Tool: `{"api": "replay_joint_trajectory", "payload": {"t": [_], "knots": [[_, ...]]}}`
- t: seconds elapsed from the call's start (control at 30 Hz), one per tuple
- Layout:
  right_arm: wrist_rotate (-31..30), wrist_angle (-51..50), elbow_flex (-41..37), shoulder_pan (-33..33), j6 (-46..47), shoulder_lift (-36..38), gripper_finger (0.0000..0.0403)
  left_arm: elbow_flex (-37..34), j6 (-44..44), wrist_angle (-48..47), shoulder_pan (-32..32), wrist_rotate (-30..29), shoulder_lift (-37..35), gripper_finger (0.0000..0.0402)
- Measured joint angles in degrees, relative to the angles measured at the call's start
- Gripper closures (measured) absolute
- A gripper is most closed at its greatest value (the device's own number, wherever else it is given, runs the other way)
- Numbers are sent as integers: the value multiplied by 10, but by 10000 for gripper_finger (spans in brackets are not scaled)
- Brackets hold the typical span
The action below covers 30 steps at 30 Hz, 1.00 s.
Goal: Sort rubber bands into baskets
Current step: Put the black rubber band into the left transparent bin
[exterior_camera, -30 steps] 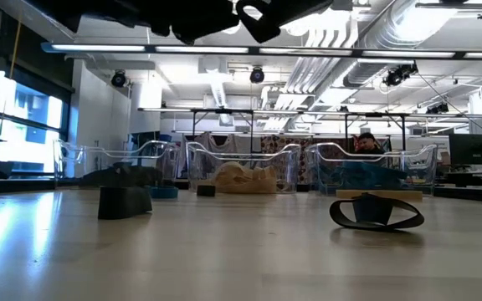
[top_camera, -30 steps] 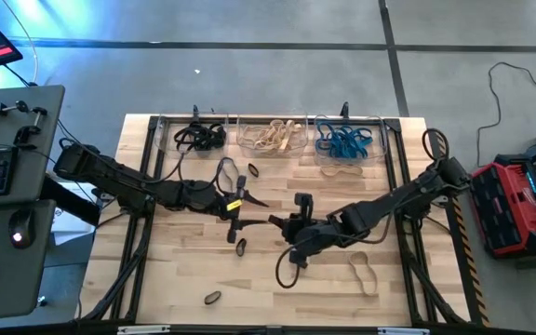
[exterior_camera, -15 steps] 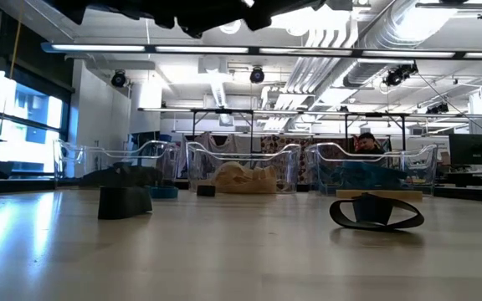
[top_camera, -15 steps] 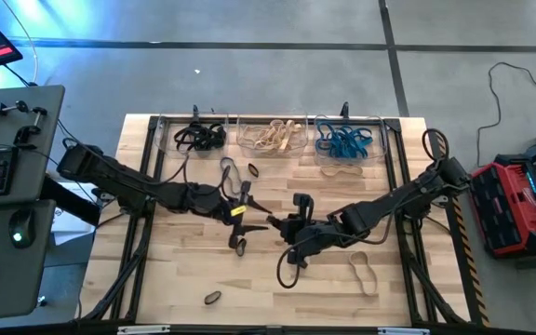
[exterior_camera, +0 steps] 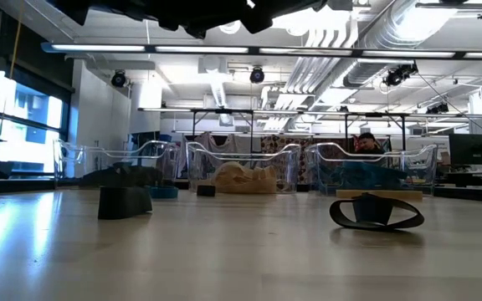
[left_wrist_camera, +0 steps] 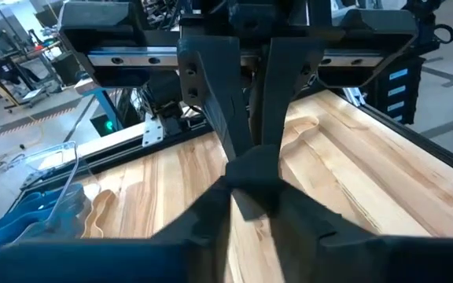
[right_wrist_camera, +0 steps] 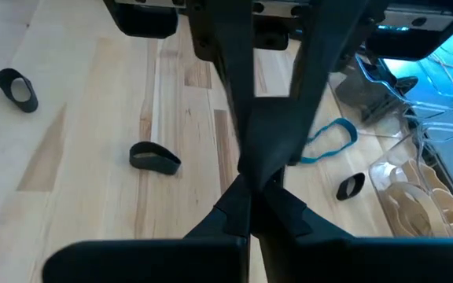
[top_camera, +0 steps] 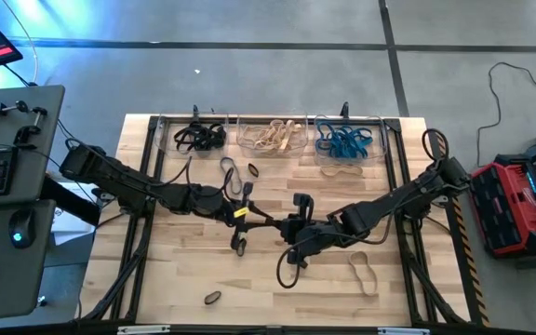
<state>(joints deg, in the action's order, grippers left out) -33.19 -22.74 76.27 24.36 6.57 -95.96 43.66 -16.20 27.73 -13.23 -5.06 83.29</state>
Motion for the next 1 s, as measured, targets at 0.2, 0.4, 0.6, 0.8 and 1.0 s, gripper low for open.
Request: {"api": "replay_joint_trajectory", "payload": {"t": [0.2,0.4,0.6,0.8,1.0], "knots": [[2,-18,0,0,14,0,385,0,0,-5,0,-31,-11,397],[-17,-47,0,0,55,0,297,0,15,-57,6,-87,-50,400],[-57,-75,-2,1,65,-1,242,0,72,-167,49,-124,-129,401],[-73,-101,-1,-2,80,-1,238,0,95,-250,101,-124,-194,401],[-73,-121,0,-3,100,0,246,0,112,-370,180,-140,-240,401]]}}
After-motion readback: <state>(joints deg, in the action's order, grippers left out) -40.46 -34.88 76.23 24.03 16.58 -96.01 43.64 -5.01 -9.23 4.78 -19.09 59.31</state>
